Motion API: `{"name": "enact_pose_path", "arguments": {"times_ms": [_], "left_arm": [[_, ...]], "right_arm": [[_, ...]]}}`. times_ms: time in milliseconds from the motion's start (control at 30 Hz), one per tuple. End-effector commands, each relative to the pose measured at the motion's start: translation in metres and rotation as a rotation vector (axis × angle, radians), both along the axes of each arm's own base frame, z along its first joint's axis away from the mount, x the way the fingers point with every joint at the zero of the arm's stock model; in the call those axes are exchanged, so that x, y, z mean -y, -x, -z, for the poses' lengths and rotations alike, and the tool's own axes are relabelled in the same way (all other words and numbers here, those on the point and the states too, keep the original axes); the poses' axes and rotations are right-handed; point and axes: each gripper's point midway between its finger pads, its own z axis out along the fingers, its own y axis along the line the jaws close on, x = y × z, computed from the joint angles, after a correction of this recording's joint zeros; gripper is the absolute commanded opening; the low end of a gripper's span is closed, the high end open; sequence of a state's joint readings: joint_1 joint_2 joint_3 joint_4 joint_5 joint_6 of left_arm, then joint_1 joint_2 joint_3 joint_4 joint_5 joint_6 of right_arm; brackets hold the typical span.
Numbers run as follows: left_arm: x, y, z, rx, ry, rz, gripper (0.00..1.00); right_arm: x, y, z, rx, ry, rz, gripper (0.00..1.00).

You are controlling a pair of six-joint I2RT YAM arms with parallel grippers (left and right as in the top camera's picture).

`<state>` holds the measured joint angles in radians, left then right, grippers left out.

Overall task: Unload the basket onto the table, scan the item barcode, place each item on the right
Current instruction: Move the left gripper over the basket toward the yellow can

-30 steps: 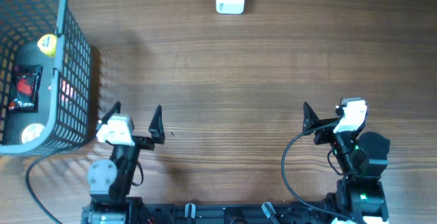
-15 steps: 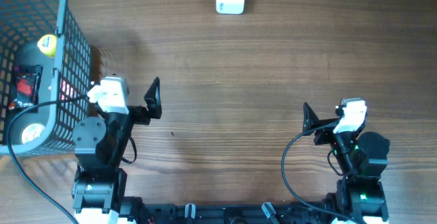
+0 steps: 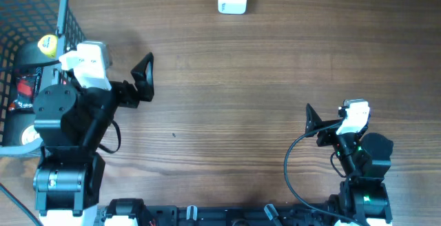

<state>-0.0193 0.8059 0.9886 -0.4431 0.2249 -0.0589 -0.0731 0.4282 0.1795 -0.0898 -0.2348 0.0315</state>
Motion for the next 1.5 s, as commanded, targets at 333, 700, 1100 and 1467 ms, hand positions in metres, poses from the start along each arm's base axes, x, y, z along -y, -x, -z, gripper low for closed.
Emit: {"name": "enact_pose_path", "arguments": {"times_ms": [333,700,1100,1467], "left_arm": [[-0.027,-0.011,-0.031,0.056,-0.003,-0.161,1.00],[-0.108,-0.018,-0.107,0.063,-0.016,-0.512,1.00],[-0.234,-0.025,-0.069,-0.111,0.097,-0.886,1.00],[-0.287,-0.065,0.030,-0.357,0.216,-0.986,1.00]], "right_arm": [[0.003,-0.002,-0.010,0.025,0.013,0.010,1.00],[0.003,-0.002,-0.009,0.019,0.010,0.011,1.00],[0.003,-0.001,-0.007,0.011,0.009,0.011,1.00],[0.003,-0.001,-0.006,0.004,0.008,0.011,1.00]]}}
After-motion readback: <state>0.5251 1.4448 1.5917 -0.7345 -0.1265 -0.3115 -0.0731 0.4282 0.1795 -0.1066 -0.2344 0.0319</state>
